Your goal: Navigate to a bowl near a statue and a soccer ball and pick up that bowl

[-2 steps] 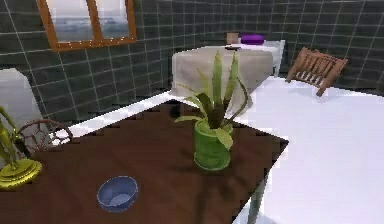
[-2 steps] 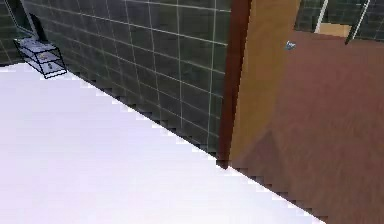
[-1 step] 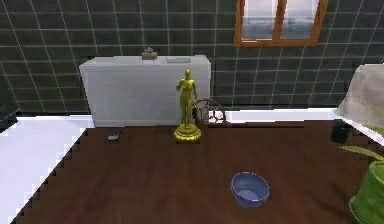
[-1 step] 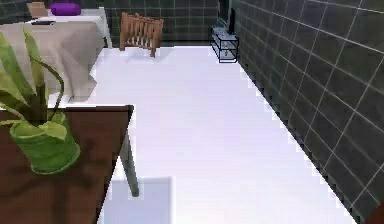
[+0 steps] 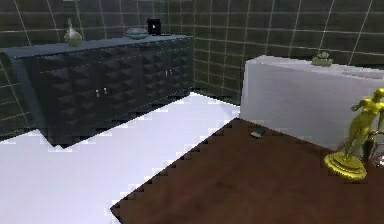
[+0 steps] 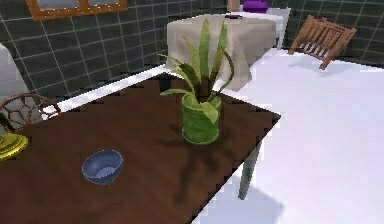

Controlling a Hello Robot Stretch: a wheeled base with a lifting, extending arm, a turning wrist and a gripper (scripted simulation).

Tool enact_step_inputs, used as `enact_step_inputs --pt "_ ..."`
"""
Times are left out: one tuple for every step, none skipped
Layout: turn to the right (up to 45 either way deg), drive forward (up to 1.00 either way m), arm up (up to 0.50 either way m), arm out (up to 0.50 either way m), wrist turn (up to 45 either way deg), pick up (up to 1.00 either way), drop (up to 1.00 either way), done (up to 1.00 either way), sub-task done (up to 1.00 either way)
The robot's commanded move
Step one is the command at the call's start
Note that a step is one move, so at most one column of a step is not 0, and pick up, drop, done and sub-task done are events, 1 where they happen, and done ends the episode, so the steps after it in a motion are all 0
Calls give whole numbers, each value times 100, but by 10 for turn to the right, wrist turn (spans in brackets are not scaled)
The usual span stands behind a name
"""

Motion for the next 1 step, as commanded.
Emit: enact_step_inputs --pt "-210 0 0 0 0 0 0 0 0"
